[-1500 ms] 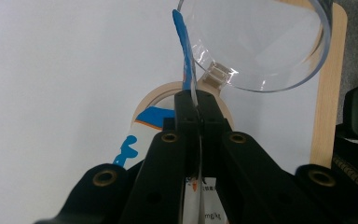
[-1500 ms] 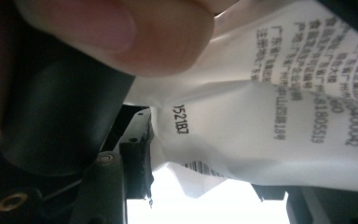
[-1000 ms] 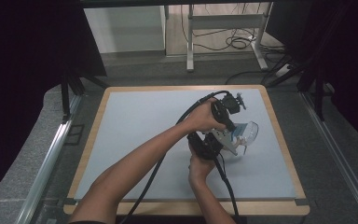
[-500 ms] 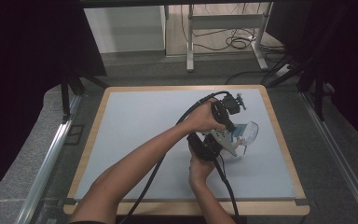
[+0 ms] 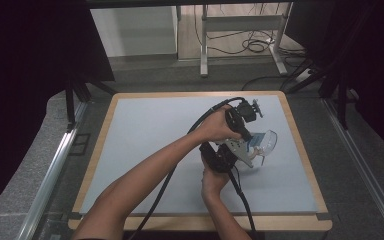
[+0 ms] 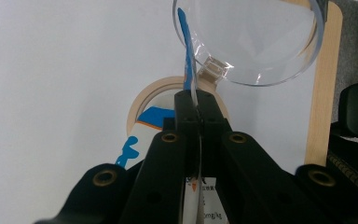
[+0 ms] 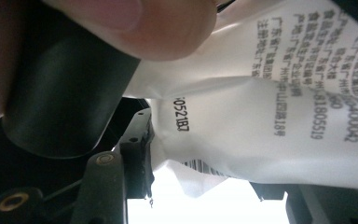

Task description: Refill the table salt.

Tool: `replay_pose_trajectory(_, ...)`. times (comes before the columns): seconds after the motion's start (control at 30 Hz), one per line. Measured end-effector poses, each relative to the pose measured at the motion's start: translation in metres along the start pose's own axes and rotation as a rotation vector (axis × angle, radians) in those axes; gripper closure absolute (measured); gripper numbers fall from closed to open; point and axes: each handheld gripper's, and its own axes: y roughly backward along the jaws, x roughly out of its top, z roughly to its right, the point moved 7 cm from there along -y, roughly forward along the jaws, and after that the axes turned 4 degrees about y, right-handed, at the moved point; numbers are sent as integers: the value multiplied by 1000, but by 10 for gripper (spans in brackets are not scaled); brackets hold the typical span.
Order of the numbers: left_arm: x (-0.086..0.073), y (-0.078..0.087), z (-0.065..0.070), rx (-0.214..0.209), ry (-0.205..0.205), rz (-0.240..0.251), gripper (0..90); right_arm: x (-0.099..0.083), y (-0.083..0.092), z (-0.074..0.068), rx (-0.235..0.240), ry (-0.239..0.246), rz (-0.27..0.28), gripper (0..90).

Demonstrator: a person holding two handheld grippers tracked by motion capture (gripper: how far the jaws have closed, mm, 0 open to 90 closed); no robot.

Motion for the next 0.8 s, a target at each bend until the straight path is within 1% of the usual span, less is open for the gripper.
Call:
replay_pose_trajectory(0.13,1,0,1,1,9,6,900,1,0,0,3,-4,-2,499)
replay_pose_trajectory(0.3,2,0,1,2,2,2,900,2,1,2,2,-1,1,499)
replay_pose_trajectory(0.37,2,0,1,2,8,5,900,2,2,1,2,0,-4,500)
replay_pose_trajectory(0.8,1,0,1,1,9,7,900,2,2,0,3,3,2,501)
